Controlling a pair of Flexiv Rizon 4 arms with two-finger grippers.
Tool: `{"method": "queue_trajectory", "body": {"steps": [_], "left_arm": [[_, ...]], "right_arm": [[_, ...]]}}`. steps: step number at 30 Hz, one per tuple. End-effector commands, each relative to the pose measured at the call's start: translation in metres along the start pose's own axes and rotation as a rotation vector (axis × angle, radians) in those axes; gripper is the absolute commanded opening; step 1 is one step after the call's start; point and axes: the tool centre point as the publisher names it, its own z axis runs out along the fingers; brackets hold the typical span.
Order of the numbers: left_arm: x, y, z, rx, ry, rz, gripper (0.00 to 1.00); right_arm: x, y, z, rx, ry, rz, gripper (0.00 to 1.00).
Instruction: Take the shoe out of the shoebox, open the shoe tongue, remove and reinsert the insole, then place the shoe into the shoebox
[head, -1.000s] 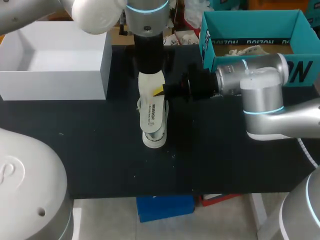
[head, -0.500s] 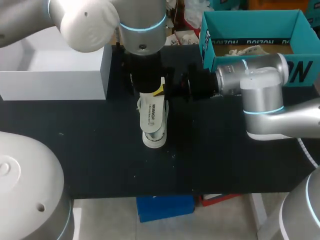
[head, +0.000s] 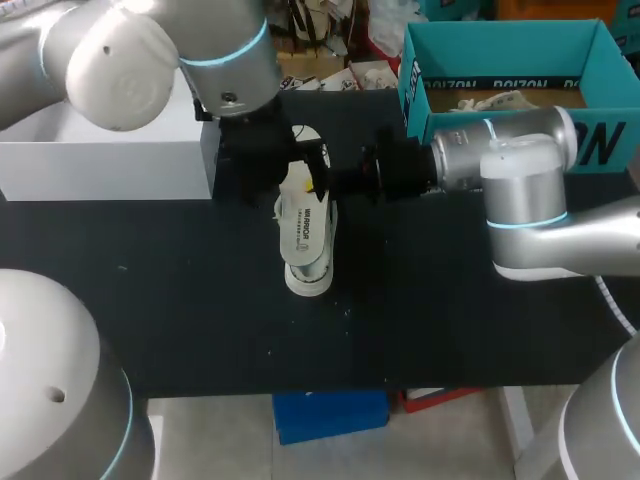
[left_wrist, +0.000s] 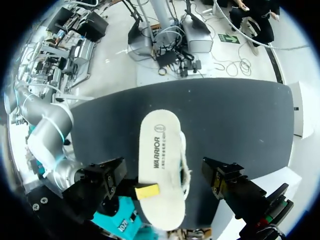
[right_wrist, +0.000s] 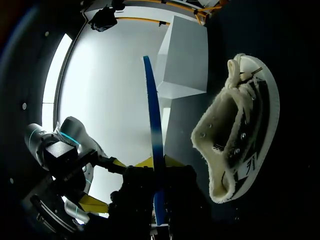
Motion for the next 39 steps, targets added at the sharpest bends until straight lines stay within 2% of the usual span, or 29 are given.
{"method": "queue_trajectory", "body": {"steps": [1, 3, 4, 21, 23, 25, 27, 31, 34, 35, 39], "left_arm": [[0.015, -0.002, 0.005, 0.006, -0.364, 0.041, 1.0], [0.017, -0.001, 0.007, 0.026, -0.387, 0.054, 1.0], [0.016, -0.001, 0.008, 0.012, -0.343, 0.075, 1.0], [0.016, -0.001, 0.008, 0.012, -0.343, 0.075, 1.0], [0.017, -0.001, 0.009, 0.034, -0.396, 0.045, 1.0], [0.018, 0.0, 0.01, -0.001, -0.439, 0.036, 1.0], [0.02, 0.002, 0.011, 0.019, -0.519, -0.026, 1.0], [0.027, 0.007, 0.009, 0.006, -0.638, -0.118, 1.0], [0.033, 0.012, 0.007, 0.031, -0.745, -0.208, 1.0], [0.037, 0.015, 0.007, 0.067, -0.8, -0.275, 1.0], [0.037, 0.015, 0.007, 0.067, -0.8, -0.275, 1.0]], "right_arm": [[0.0, -0.001, 0.001, -0.003, -0.001, 0.0, 0.0], [0.0, -0.001, 0.001, -0.003, -0.001, 0.0, 0.0], [0.0, -0.001, 0.001, -0.003, -0.001, 0.0, 0.0], [0.0, -0.001, 0.001, -0.003, -0.001, 0.0, 0.0], [0.0, -0.001, 0.001, -0.003, -0.001, 0.0, 0.0], [0.0, -0.001, 0.001, -0.003, -0.001, 0.0, 0.0], [0.0, -0.001, 0.001, -0.003, -0.001, 0.0, 0.0], [0.0, -0.001, 0.001, -0.003, -0.001, 0.0, 0.0], [0.0, -0.001, 0.001, -0.003, -0.001, 0.0, 0.0], [0.0, -0.001, 0.001, -0.003, -0.001, 0.0, 0.0], [0.0, -0.001, 0.001, -0.003, -0.001, 0.0, 0.0]]}}
